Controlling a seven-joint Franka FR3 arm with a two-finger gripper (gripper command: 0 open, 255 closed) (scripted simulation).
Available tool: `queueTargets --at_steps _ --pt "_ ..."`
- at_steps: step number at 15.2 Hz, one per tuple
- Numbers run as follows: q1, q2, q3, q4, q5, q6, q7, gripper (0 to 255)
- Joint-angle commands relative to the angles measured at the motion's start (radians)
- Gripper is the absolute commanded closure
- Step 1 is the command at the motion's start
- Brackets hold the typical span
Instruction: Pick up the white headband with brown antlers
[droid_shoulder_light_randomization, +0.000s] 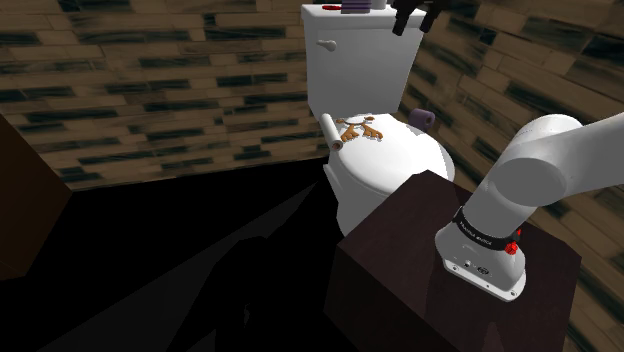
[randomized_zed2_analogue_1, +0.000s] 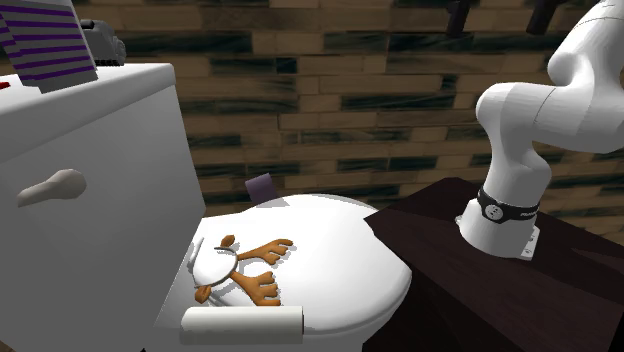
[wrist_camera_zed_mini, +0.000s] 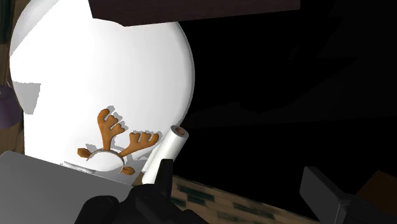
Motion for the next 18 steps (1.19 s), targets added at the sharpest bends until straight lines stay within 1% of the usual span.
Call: queueTargets --at_steps 1,6,10,14,18 --pt "0.000 0.000 0.000 0.000 0.000 0.000 0.000 0" --pt "-0.013 0.087 -0.046 -0.072 -0.033 0.150 -0.057 0" --pt "-0.022 0.181 -0.085 -0.107 -0.056 0.272 -0.101 0" --pt "-0.029 0.294 -0.123 -0.120 -0.072 0.392 -0.145 0" --pt "-0.034 0.424 -0.162 -0.111 -0.079 0.506 -0.191 0"
